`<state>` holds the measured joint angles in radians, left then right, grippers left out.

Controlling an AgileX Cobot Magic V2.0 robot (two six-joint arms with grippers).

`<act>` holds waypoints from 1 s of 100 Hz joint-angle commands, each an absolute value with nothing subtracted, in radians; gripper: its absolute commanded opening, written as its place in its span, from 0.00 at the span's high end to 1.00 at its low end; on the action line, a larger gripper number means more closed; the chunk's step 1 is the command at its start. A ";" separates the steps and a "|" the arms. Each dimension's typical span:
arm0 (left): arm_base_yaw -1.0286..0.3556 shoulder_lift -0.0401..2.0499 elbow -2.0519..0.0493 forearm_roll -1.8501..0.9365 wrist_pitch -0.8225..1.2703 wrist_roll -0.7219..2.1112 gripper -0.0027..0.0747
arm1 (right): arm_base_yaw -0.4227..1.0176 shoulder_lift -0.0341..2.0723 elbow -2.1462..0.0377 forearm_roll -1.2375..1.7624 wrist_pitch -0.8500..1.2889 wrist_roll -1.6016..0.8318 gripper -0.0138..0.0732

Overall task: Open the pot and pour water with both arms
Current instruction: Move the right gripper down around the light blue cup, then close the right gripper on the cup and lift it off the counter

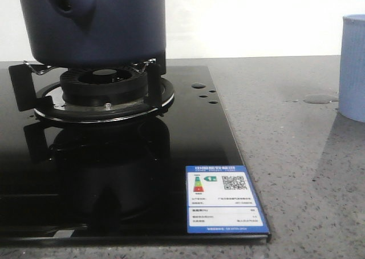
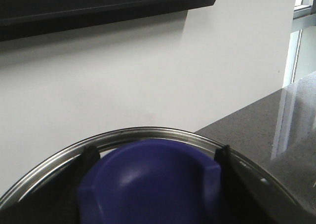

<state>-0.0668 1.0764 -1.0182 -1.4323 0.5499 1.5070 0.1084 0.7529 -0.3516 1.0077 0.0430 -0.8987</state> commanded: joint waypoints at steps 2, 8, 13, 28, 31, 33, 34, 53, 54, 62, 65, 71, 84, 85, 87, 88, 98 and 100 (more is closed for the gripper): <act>-0.065 1.052 -1.055 -1.503 0.540 1.497 0.64 | 0.113 0.782 -0.380 1.031 0.030 -0.901 0.09; -0.065 1.052 -1.055 -1.503 0.540 1.497 0.64 | 0.113 0.795 -0.380 1.038 0.034 -0.901 0.09; -0.065 1.052 -1.055 -1.503 0.540 1.497 0.64 | 0.113 0.800 -0.382 1.048 0.034 -0.901 0.09; -0.065 1.052 -1.055 -1.503 0.542 1.497 0.64 | 0.113 0.800 -0.405 1.056 0.024 -0.901 0.09; -0.065 1.052 -1.055 -1.503 0.542 1.497 0.64 | 0.113 0.802 -0.412 1.056 0.024 -0.901 0.09; -0.065 1.052 -1.055 -1.503 0.542 1.497 0.64 | 0.113 0.804 -0.413 1.056 0.022 -0.901 0.09; -0.065 1.052 -1.055 -1.503 0.542 1.497 0.64 | 0.113 0.808 -0.413 1.056 0.019 -0.901 0.09; -0.065 1.054 -1.055 -1.503 0.542 1.497 0.64 | 0.113 0.864 -0.421 1.046 -0.064 -0.901 0.09; -0.065 1.054 -1.055 -1.503 0.542 1.497 0.64 | 0.113 0.867 -0.421 1.042 -0.070 -0.901 0.09; -0.065 1.054 -1.055 -1.503 0.542 1.497 0.64 | 0.115 0.891 -0.421 1.028 -0.090 -0.901 0.09; -0.065 1.054 -1.055 -1.503 0.542 1.497 0.64 | 0.121 0.897 -0.421 1.026 -0.098 -0.901 0.09; -0.065 1.054 -1.055 -1.503 0.542 1.497 0.64 | 0.136 0.908 -0.421 1.024 -0.107 -0.901 0.09; -0.065 1.054 -1.055 -1.503 0.542 1.497 0.64 | 0.200 0.930 -0.421 1.021 -0.156 -0.901 0.09; -0.065 1.054 -1.055 -1.503 0.542 1.497 0.64 | 0.205 0.929 -0.421 1.021 -0.160 -0.901 0.09; -0.065 1.054 -1.055 -1.503 0.542 1.497 0.64 | 0.218 0.931 -0.421 1.019 -0.175 -0.901 0.09; -0.065 1.054 -1.055 -1.503 0.542 1.497 0.64 | 0.222 0.931 -0.421 1.015 -0.180 -0.901 0.09; -0.065 1.054 -1.055 -1.503 0.542 1.497 0.64 | 0.291 0.940 -0.421 0.998 -0.275 -0.901 0.09; -0.065 1.054 -1.055 -1.503 0.542 1.497 0.64 | 0.303 0.942 -0.421 0.996 -0.295 -0.901 0.09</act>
<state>-0.0668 1.0764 -1.0182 -1.4339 0.5499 1.5070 0.2601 0.9419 -0.3870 1.0258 -0.1719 -0.8987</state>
